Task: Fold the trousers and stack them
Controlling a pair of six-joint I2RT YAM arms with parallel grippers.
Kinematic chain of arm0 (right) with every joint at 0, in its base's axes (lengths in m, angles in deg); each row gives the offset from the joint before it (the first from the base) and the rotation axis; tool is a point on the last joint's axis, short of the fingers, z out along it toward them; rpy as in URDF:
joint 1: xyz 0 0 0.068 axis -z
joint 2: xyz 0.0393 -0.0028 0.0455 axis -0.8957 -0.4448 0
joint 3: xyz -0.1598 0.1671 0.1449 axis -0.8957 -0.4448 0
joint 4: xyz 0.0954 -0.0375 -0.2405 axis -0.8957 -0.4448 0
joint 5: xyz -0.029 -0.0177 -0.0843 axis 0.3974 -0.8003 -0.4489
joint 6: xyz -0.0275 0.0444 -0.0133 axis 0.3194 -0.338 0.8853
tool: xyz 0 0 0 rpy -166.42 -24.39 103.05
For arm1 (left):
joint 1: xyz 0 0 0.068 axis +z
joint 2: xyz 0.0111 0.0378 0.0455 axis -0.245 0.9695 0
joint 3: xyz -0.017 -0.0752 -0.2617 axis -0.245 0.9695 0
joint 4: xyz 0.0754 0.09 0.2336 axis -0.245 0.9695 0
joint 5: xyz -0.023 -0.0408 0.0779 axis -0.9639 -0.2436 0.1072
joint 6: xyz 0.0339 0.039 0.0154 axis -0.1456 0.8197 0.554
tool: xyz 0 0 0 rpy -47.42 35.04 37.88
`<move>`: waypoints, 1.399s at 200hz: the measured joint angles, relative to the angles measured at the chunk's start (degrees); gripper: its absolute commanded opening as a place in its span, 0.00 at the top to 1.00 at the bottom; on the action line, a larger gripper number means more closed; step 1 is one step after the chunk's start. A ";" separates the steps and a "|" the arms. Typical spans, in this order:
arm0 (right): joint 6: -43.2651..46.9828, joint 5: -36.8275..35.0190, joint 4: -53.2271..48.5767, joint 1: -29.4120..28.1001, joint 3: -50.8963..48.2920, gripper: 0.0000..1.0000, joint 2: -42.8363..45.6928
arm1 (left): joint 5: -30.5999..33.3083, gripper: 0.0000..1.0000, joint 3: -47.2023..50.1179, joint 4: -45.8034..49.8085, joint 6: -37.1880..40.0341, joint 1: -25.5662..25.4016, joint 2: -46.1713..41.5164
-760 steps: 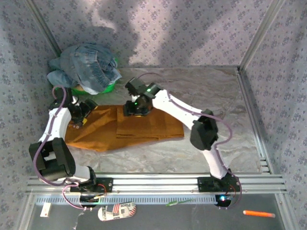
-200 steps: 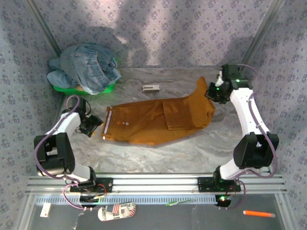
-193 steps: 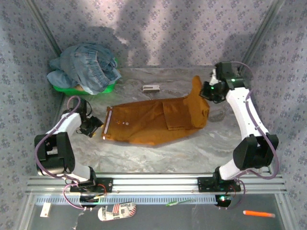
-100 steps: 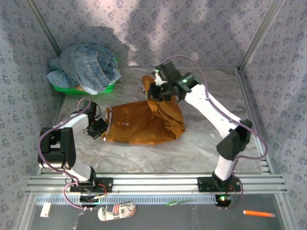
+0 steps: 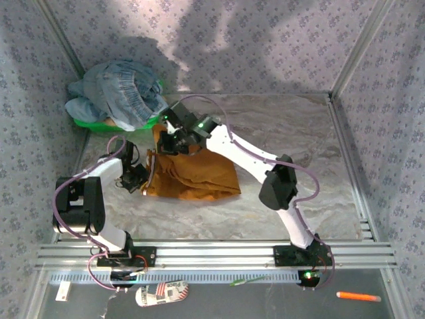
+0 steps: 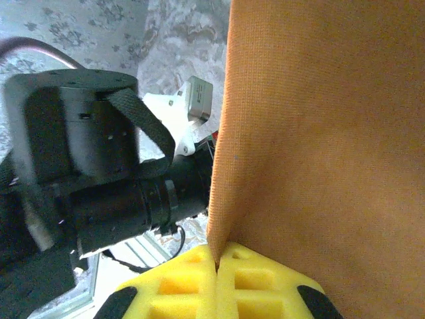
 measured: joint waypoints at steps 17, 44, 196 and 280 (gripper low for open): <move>-1.20 0.63 0.76 -0.44 1.51 1.00 -3.67 | -0.04 1.00 0.00 0.00 0.00 0.04 0.00; -2.99 1.16 1.68 -0.55 2.91 1.00 -8.44 | -0.83 0.86 0.09 0.02 -0.04 0.61 -0.11; 4.09 2.08 2.62 9.07 -19.85 1.00 14.03 | -3.82 0.45 -11.52 15.43 4.13 4.76 -20.02; 1.33 2.36 16.90 8.31 -57.42 1.00 16.00 | -3.63 0.68 -1.44 0.04 1.27 -6.54 -2.01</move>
